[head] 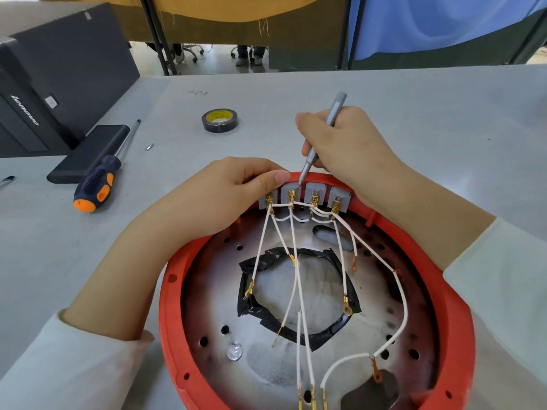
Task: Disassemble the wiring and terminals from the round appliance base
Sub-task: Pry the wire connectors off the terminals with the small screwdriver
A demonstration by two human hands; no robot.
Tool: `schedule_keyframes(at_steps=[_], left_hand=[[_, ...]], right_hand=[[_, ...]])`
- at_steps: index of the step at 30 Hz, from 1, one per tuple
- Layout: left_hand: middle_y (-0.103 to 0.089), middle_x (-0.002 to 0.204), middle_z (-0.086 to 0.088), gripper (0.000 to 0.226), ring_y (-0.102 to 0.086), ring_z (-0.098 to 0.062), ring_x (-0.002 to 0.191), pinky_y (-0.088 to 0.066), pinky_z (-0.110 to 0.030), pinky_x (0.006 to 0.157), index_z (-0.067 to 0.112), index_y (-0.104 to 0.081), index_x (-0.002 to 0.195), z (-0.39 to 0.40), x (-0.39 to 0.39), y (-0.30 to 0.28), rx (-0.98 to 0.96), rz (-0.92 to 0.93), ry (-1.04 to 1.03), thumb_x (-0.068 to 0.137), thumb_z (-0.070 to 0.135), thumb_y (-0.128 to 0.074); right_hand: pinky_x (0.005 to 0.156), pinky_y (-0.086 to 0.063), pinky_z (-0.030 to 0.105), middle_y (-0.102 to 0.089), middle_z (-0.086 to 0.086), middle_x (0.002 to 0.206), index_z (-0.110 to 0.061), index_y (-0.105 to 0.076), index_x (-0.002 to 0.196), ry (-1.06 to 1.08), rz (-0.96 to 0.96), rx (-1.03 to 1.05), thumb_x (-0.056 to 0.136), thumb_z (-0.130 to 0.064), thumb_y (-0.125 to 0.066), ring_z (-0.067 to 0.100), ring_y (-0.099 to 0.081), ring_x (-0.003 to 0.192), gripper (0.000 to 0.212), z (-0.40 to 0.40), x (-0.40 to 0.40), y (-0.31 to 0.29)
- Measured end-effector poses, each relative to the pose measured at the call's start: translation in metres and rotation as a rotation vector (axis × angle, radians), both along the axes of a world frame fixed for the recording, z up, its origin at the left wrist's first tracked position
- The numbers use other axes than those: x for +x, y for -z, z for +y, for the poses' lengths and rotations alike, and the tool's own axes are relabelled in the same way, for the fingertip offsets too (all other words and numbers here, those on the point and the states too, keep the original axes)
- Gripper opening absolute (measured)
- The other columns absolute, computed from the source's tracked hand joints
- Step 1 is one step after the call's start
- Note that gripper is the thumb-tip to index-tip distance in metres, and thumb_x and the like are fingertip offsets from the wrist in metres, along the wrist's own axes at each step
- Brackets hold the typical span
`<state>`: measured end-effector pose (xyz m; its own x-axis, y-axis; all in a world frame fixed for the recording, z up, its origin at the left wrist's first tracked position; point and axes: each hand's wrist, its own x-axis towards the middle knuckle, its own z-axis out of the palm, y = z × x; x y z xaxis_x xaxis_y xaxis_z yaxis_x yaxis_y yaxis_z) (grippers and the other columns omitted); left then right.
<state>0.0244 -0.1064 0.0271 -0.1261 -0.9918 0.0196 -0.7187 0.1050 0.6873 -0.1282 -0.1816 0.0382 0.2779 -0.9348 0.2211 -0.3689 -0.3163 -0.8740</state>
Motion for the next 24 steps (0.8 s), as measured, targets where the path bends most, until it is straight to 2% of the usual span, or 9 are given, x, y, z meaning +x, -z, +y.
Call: schedule_keyframes(at_steps=[2,5,7,13,15,18,24], left_hand=[[-0.070,0.094,0.016,0.030,-0.061,-0.002,0.093,-0.046,-0.023,0.088,0.036,-0.067,0.101,0.0004,0.0000,-0.0002,0.001,-0.002,0.000,0.093,0.048,-0.042],[-0.070,0.094,0.017,0.029,-0.061,-0.001,0.093,-0.046,-0.025,0.090,0.036,-0.067,0.103,0.0010,-0.0004,-0.0010,-0.003,0.002,0.002,0.093,0.047,-0.042],[-0.070,0.094,0.017,0.029,-0.061,-0.001,0.093,-0.046,-0.026,0.090,0.036,-0.067,0.103,0.0011,-0.0007,-0.0014,-0.006,0.002,0.002,0.093,0.047,-0.042],[-0.070,0.095,0.014,0.030,-0.061,-0.004,0.094,-0.046,-0.025,0.090,0.036,-0.067,0.104,0.0007,-0.0007,-0.0005,-0.007,-0.005,-0.001,0.093,0.048,-0.042],[-0.070,0.096,0.016,0.030,-0.061,-0.002,0.094,-0.045,-0.021,0.087,0.037,-0.067,0.104,0.0005,-0.0006,-0.0004,-0.010,-0.006,-0.008,0.093,0.048,-0.042],[-0.070,0.097,0.015,0.031,-0.061,-0.003,0.094,-0.045,-0.022,0.087,0.035,-0.067,0.106,0.0001,-0.0006,-0.0007,-0.012,-0.010,-0.006,0.093,0.048,-0.042],[-0.069,0.097,0.017,0.031,-0.060,0.000,0.092,-0.045,-0.017,0.083,0.037,-0.067,0.106,0.0000,-0.0013,-0.0004,-0.009,-0.009,0.000,0.093,0.049,-0.041]], right_hand=[[0.054,-0.049,0.027,-0.049,-0.009,0.040,-0.017,-0.055,0.048,0.011,-0.049,-0.032,0.092,-0.023,-0.049,0.006,-0.050,0.048,0.045,0.0009,-0.0015,0.0002],[0.063,-0.051,0.030,-0.050,-0.010,0.040,-0.015,-0.056,0.051,-0.018,-0.022,-0.033,0.093,-0.025,-0.049,0.007,-0.051,0.051,0.044,0.0012,-0.0008,0.0002],[0.064,-0.051,0.029,-0.051,-0.011,0.041,-0.015,-0.056,0.051,-0.029,-0.007,-0.037,0.093,-0.024,-0.049,0.007,-0.052,0.052,0.044,0.0009,0.0001,0.0012],[0.052,-0.049,0.019,-0.052,-0.011,0.040,-0.017,-0.057,0.050,-0.027,0.004,-0.009,0.092,-0.025,-0.050,0.001,-0.053,0.045,0.044,-0.0008,0.0000,0.0005],[0.048,-0.045,0.012,-0.052,-0.012,0.039,-0.015,-0.058,0.051,-0.029,0.010,-0.003,0.092,-0.025,-0.051,-0.002,-0.052,0.042,0.043,-0.0008,0.0005,0.0013],[0.042,-0.041,0.007,-0.053,-0.013,0.039,-0.013,-0.058,0.053,-0.035,0.012,0.029,0.091,-0.024,-0.053,-0.004,-0.051,0.040,0.040,-0.0010,0.0005,0.0008],[0.040,-0.040,0.007,-0.053,-0.012,0.038,-0.015,-0.060,0.056,-0.024,0.044,0.138,0.089,-0.027,-0.056,-0.003,-0.051,0.038,0.036,-0.0058,0.0018,0.0001]])
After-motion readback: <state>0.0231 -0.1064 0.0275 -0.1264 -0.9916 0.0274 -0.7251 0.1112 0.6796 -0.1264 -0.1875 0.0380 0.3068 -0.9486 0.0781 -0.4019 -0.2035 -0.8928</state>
